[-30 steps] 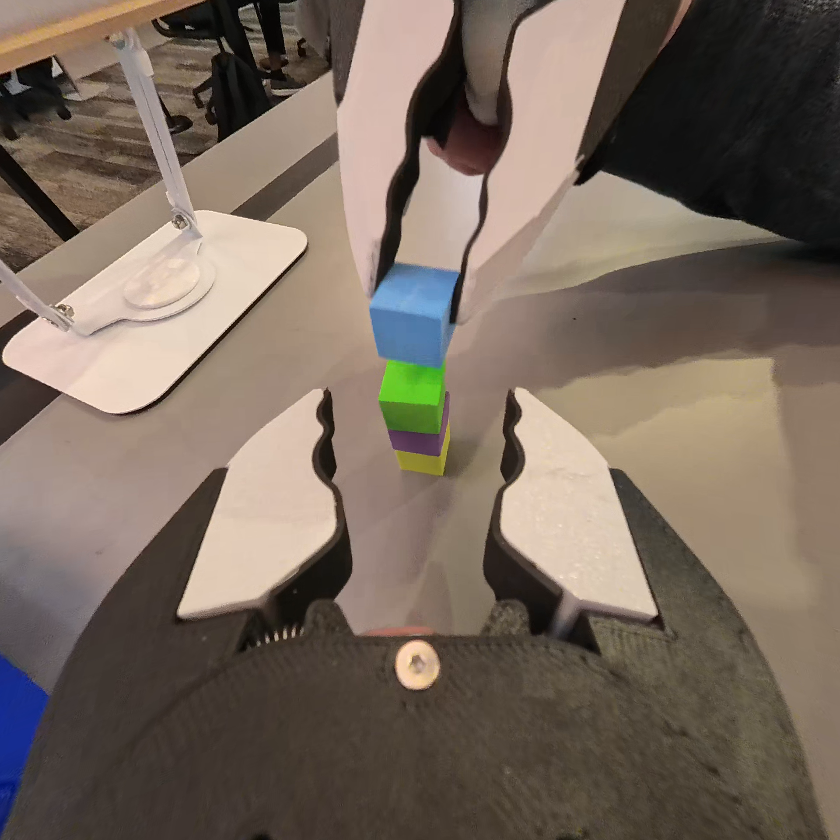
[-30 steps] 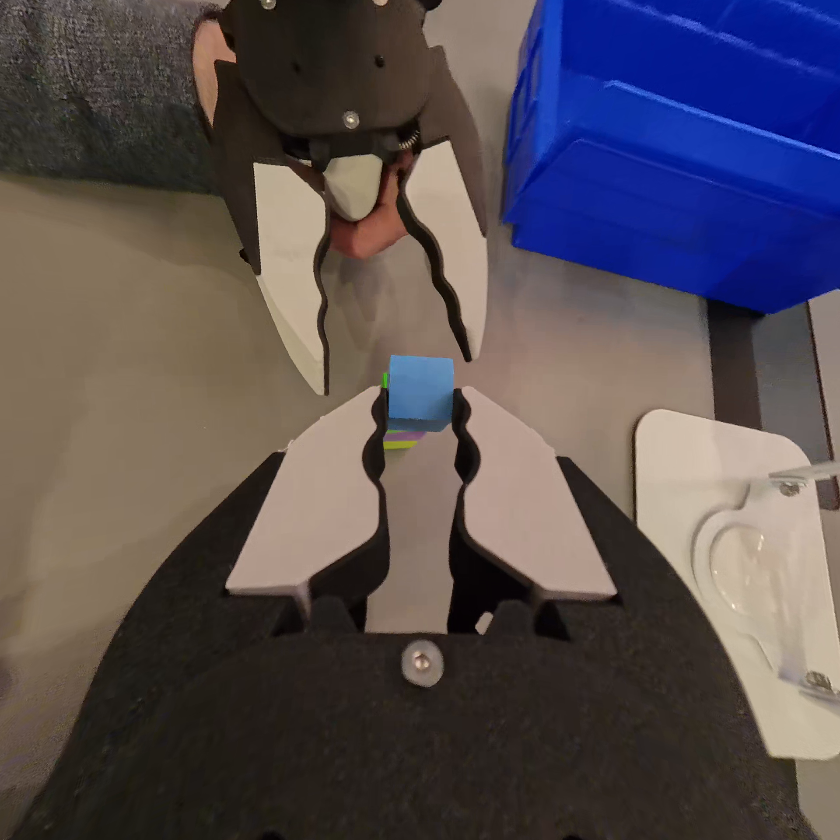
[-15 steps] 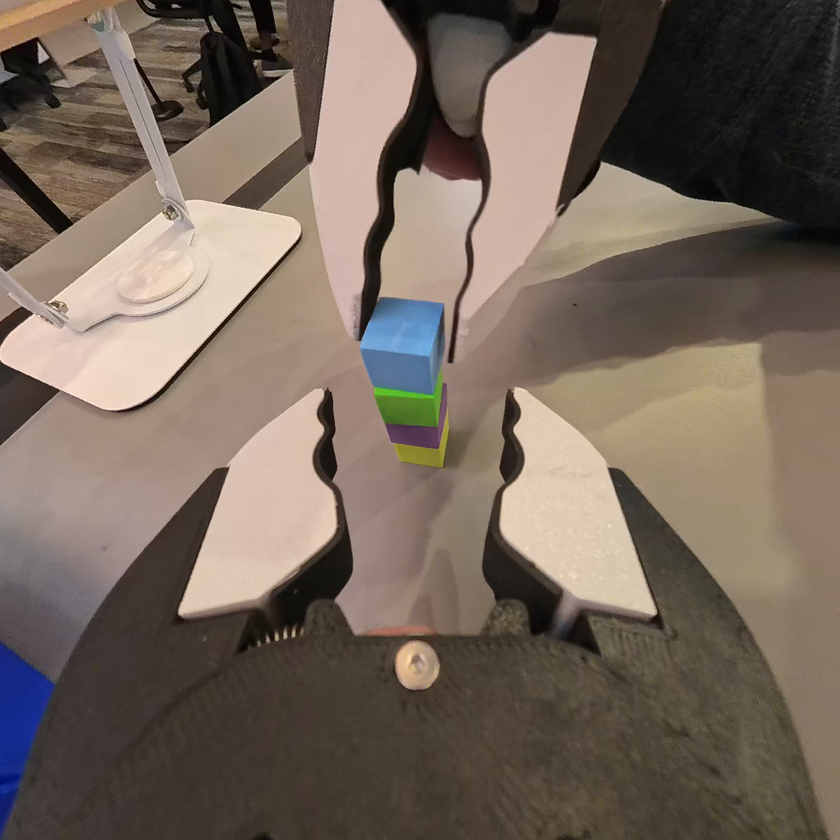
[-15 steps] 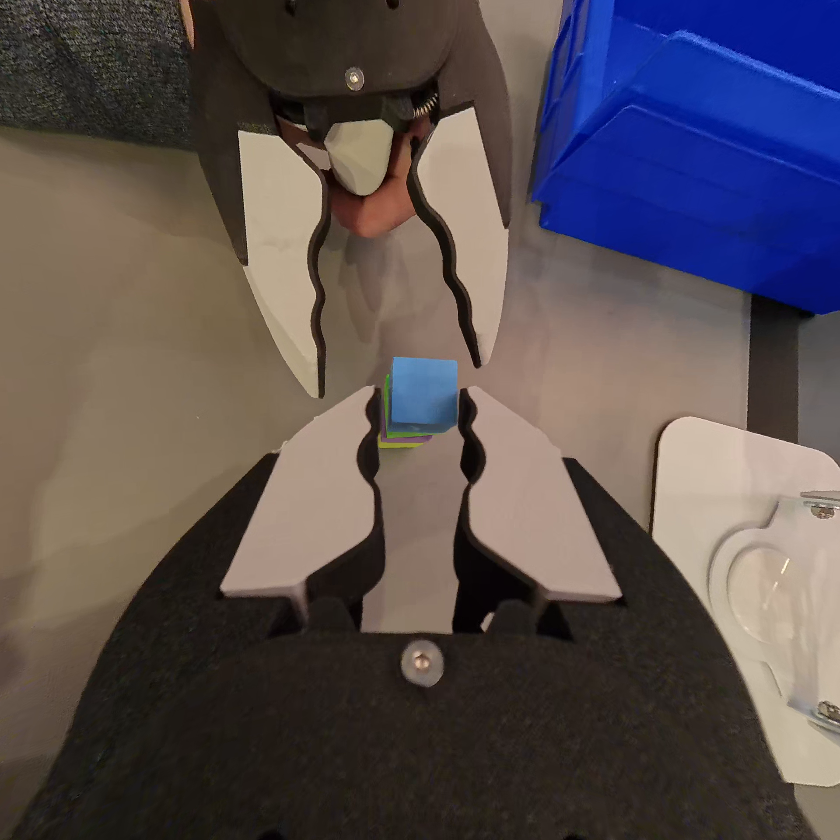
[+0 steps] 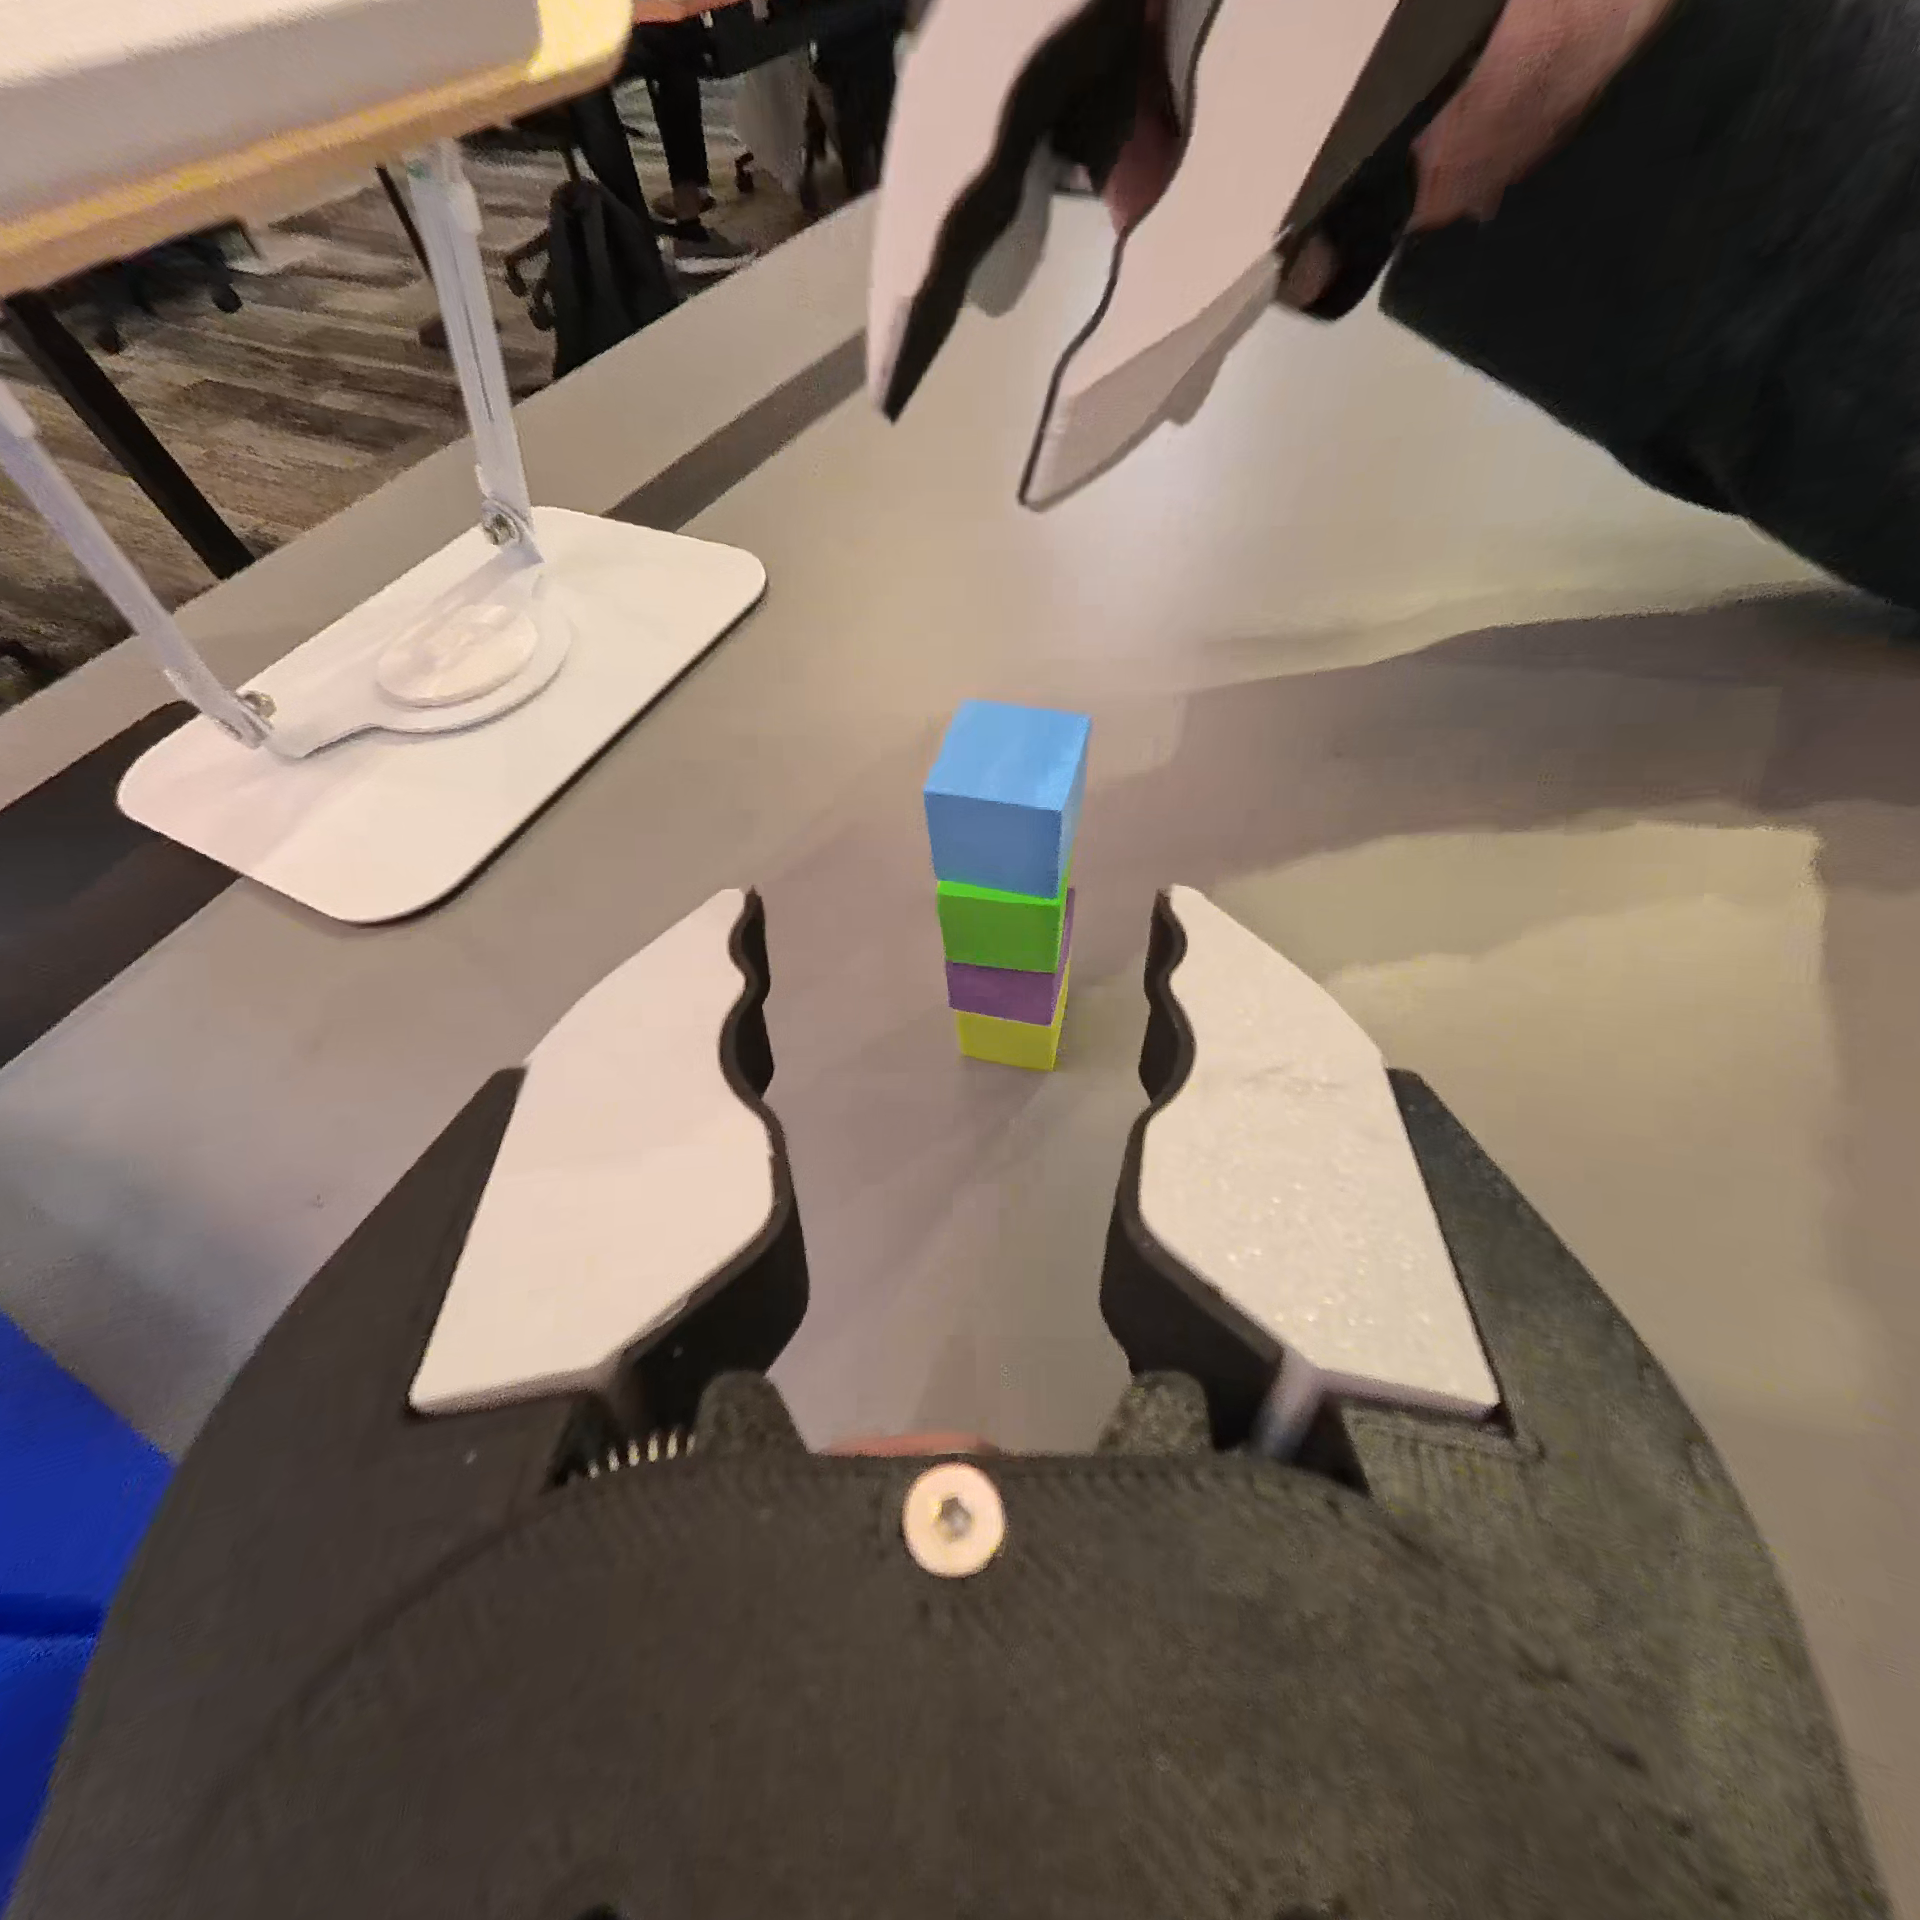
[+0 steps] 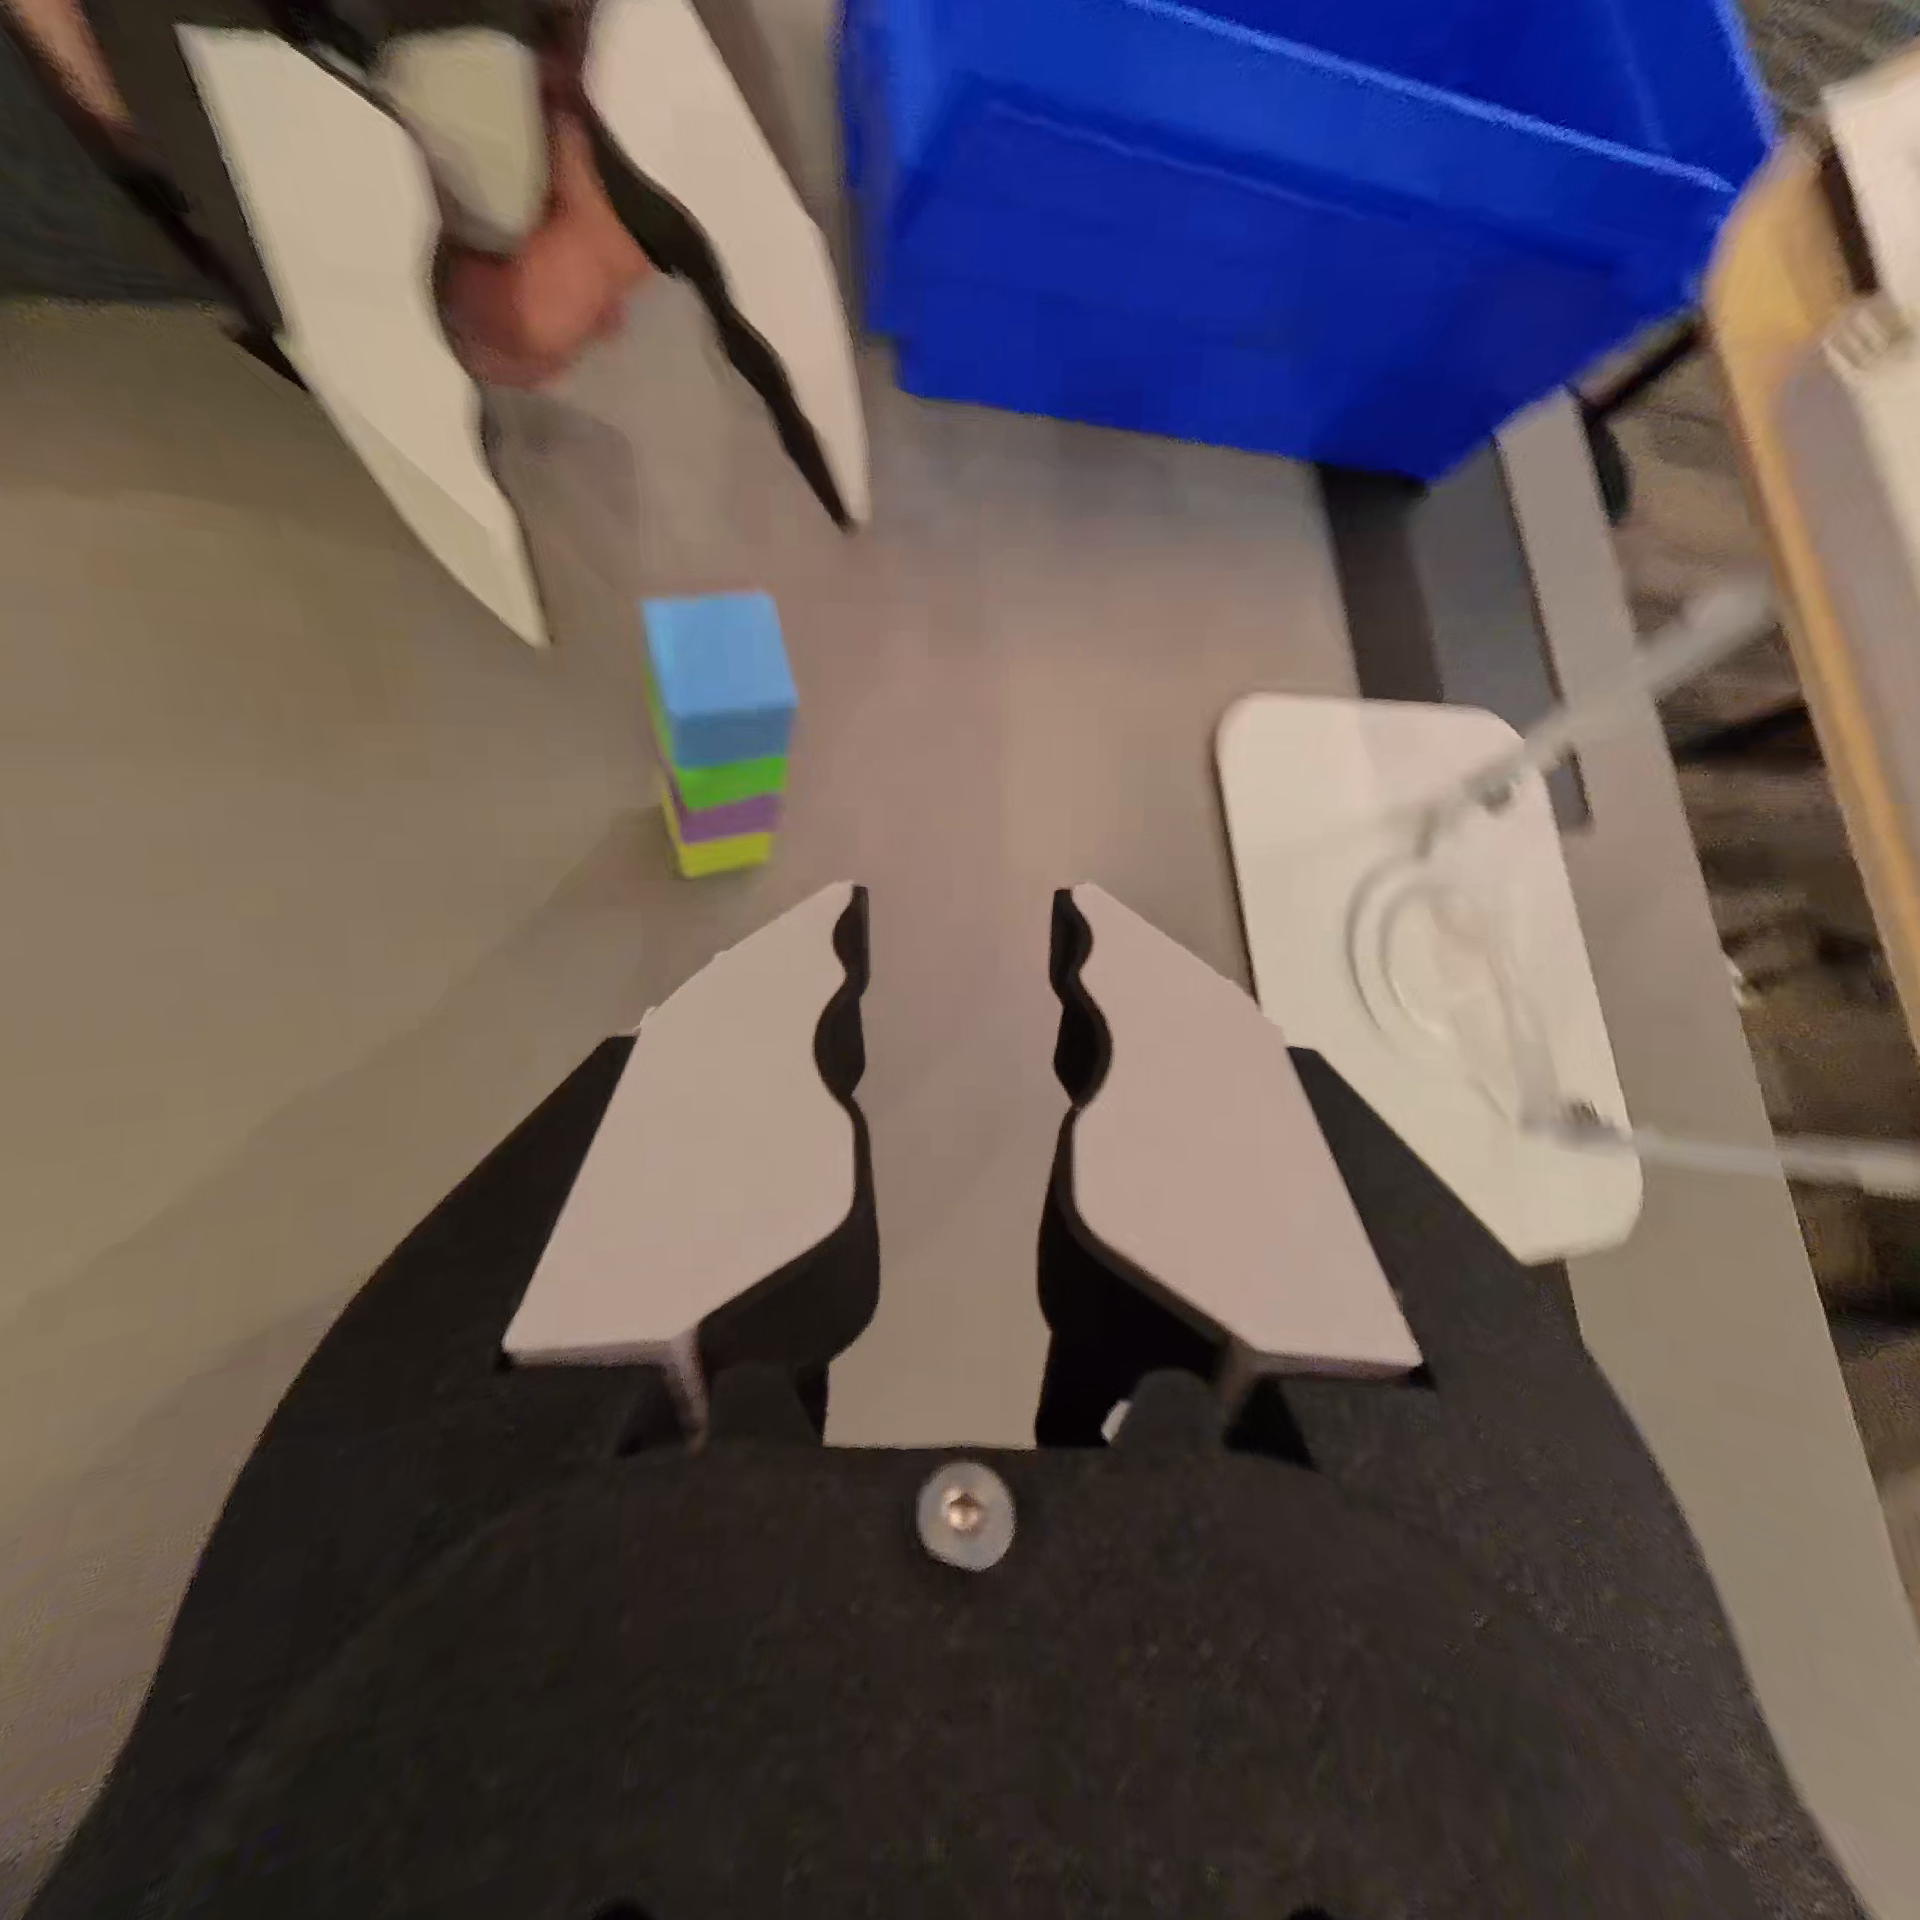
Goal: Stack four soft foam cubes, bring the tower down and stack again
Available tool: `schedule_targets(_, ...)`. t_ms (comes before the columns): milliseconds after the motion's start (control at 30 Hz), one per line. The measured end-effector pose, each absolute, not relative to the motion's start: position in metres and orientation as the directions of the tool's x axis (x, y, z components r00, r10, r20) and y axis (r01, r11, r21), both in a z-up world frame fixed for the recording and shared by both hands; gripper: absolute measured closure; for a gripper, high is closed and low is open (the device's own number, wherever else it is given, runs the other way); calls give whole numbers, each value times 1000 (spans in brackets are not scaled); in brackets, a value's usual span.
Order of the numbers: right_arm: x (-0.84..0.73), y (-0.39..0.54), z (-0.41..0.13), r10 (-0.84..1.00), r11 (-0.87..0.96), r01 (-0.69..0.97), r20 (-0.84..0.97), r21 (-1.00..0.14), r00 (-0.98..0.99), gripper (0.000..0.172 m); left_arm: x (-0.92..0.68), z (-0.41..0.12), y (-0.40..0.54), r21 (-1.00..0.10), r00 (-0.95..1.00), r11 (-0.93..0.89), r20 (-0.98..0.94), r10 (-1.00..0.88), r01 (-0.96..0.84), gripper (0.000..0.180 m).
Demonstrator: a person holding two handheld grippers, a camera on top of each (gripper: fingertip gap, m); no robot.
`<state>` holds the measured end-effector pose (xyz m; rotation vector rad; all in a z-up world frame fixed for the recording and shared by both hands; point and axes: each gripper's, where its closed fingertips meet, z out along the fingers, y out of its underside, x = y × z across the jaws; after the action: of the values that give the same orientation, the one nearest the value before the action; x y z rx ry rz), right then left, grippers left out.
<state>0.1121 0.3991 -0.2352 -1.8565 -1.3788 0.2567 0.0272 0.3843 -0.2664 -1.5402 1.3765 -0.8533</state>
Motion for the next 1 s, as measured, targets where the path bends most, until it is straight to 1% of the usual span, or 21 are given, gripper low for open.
schedule_targets(67,137,402,-241,823,-164,676,279,-718,495,148,23,-259,386,-937,164,-11,-50,-985,-350,116)
schedule_targets(100,149,403,-246,788,-184,656,289,-732,543,157,20,-257,388,-938,179,-13,-52,-983,-346,121)
schedule_targets(133,167,405,-250,729,-202,636,319,-745,606,172,17,-257,391,-938,195,-15,-56,-979,-346,130)
schedule_targets(233,217,401,-274,573,-301,535,299,-790,763,172,10,-256,404,-942,275,-33,-64,-959,-335,164)
schedule_targets(300,246,393,-294,496,-368,464,251,-806,831,172,5,-262,416,-932,352,-60,-75,-933,-357,180)
schedule_targets(400,287,380,-317,413,-439,489,314,-754,855,172,-3,-278,435,-908,464,-102,-108,-879,-406,180)
schedule_targets(567,329,372,-325,360,-451,561,434,-694,826,172,-18,-296,456,-863,620,-190,-167,-766,-468,180)
schedule_targets(667,345,371,-332,366,-476,554,419,-683,831,172,-33,-300,462,-858,702,-258,-154,-695,-444,180)
schedule_targets(767,360,369,-325,340,-473,552,435,-687,834,172,-49,-308,461,-840,761,-335,-133,-634,-426,180)
schedule_targets(900,382,366,-327,301,-509,509,411,-694,860,172,-61,-317,463,-789,785,-375,-206,-585,-487,180)
schedule_targets(1000,385,367,-330,286,-527,445,342,-724,895,172,-37,-328,456,-746,778,-432,-180,-601,-506,180)
